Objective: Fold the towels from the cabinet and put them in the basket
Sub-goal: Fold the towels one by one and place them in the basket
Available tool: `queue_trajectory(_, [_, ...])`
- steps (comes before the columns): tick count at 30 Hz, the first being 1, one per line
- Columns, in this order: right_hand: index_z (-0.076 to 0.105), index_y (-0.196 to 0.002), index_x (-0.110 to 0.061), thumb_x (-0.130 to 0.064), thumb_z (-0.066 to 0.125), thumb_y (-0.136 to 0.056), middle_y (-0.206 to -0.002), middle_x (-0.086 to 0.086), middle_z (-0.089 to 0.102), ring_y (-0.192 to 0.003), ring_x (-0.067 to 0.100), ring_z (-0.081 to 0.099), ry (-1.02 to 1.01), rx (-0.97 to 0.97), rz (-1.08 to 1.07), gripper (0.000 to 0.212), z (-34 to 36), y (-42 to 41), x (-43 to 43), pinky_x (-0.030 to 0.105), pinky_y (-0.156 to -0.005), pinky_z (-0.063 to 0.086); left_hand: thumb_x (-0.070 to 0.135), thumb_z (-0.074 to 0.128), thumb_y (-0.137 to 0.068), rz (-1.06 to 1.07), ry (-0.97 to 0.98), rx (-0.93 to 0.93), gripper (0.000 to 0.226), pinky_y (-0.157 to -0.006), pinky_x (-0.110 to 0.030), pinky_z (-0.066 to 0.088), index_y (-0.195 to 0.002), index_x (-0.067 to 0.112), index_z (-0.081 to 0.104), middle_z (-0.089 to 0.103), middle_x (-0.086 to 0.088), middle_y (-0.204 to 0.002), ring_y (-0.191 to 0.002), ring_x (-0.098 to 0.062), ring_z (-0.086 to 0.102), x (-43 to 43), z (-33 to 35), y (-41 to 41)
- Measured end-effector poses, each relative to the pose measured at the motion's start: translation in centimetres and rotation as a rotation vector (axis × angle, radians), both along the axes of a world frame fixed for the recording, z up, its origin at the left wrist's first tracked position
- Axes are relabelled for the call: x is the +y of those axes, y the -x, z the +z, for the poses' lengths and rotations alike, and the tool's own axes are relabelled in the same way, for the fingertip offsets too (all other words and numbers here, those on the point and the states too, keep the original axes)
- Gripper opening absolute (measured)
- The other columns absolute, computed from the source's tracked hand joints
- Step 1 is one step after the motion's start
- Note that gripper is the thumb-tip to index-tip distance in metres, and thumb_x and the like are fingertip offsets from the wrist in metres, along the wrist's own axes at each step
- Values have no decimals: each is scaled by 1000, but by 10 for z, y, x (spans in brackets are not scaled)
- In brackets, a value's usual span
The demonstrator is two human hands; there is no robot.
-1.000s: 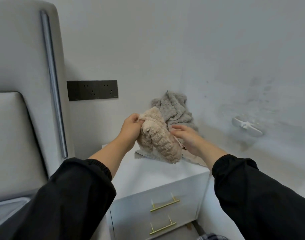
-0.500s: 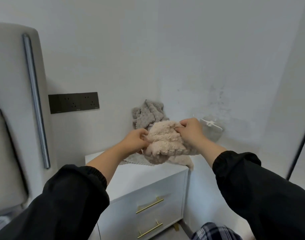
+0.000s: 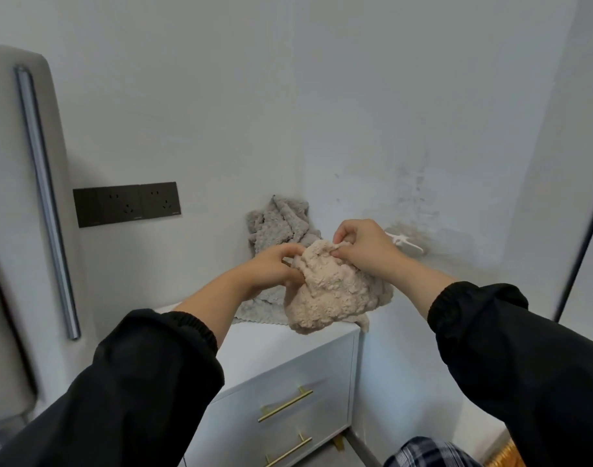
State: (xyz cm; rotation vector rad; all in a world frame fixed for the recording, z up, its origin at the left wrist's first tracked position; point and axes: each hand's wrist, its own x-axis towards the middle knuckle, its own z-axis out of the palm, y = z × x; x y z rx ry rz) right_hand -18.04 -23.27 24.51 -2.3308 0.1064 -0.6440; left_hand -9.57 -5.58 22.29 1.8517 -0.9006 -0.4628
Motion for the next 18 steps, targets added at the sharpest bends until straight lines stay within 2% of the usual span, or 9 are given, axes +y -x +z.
queue_trajectory(3, [58,-76,-14,-11,75,-79,-68,-10,49,-64,1,44,73,15,-48,17,-2,-6,2,19,-53,30,-10,65,-77,37,40,-6,28,-76,-27,49,-85,15,58,61,-3,-83,-80,-15,57,-1,-3,-2])
queue_trajectory(6, [50,-71,-15,-22,75,-79,-70,-4,51,-65,11,46,199,70,-137,27,-4,-14,5,24,-52,30,0,76,-72,103,43,-82,25,-79,-31,51,-80,15,58,65,-3,-90,-81,-14,60,2,-9,-4])
queue_trajectory(8, [44,-67,-14,-32,75,-78,-67,1,49,-65,18,46,272,135,-214,37,-8,-17,6,28,-52,30,9,77,-72,195,-77,-309,21,-70,-30,49,-77,13,57,64,-2,-87,-77,-14,58,9,-14,-6])
queue_trajectory(10, [41,-64,-14,-37,75,-77,-65,3,45,-63,20,44,249,210,-248,44,-14,-21,7,29,-52,28,19,75,-74,237,-285,-617,19,-61,-31,41,-78,11,58,58,1,-77,-76,-18,56,18,-20,-9])
queue_trajectory(12, [43,-66,-13,-34,76,-77,-66,3,45,-64,20,44,208,232,-246,41,-22,-23,8,29,-54,27,24,74,-76,226,-411,-742,23,-59,-30,33,-73,17,52,49,8,-67,-73,-18,50,29,-25,-10])
queue_trajectory(14, [46,-70,-12,-17,71,-79,-69,3,48,-66,21,45,206,221,-248,27,-30,-24,9,27,-53,28,23,75,-76,262,-430,-683,27,-56,-30,30,-69,16,50,44,7,-64,-69,-18,45,39,-32,-15])
queue_trajectory(16, [50,-71,-12,1,55,-77,-73,4,52,-71,24,50,233,220,-255,15,-36,-25,10,25,-51,29,25,78,-74,324,-399,-581,29,-55,-29,28,-70,12,53,44,3,-64,-65,-16,42,47,-34,-21])
queue_trajectory(18, [55,-75,-13,3,52,-78,-78,4,57,-76,25,55,247,219,-266,16,-39,-25,11,25,-51,32,29,82,-71,357,-421,-517,34,-53,-27,28,-68,16,50,45,3,-64,-62,-14,41,54,-34,-27])
